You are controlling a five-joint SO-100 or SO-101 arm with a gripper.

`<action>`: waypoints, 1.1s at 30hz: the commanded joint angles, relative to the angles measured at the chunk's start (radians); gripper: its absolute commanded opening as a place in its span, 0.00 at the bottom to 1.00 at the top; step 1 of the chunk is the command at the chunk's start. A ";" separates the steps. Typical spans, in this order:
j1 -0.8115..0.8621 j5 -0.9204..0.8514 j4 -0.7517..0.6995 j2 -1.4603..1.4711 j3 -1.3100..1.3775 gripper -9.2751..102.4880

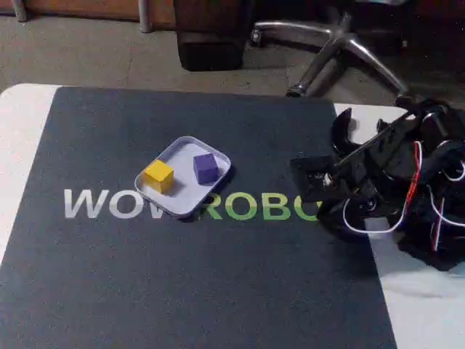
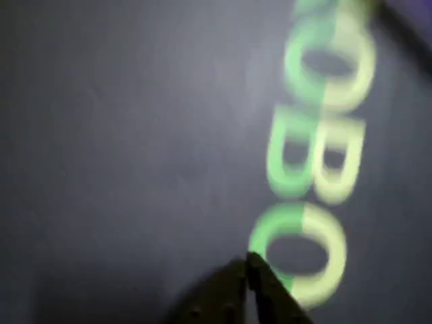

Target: Move blocks one by one until all three blocks are in the tray.

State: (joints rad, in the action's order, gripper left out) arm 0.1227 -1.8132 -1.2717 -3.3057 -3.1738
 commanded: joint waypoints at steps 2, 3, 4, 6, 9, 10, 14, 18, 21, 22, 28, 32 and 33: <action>-0.002 0.078 -0.012 -0.003 0.005 0.01; 0.000 0.092 -0.009 -0.003 0.005 0.01; 0.002 0.107 -0.008 -0.003 0.005 0.01; 0.008 0.140 -0.003 -0.003 0.005 0.01; 0.040 0.146 -0.003 -0.005 0.005 0.02; 0.049 0.146 -0.003 -0.005 0.005 0.02; 0.063 0.146 -0.005 -0.003 0.005 0.03; 0.081 0.140 -0.008 -0.003 0.005 0.03; 0.091 0.138 -0.008 -0.003 0.005 0.03; 0.091 0.138 -0.008 -0.003 0.005 0.03; 0.091 0.138 -0.008 -0.003 0.005 0.03; 0.091 0.138 -0.008 -0.003 0.005 0.03; 0.091 0.138 -0.008 -0.003 0.005 0.03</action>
State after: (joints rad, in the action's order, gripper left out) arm 0.2056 -1.6705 -1.2778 -3.3073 -3.1738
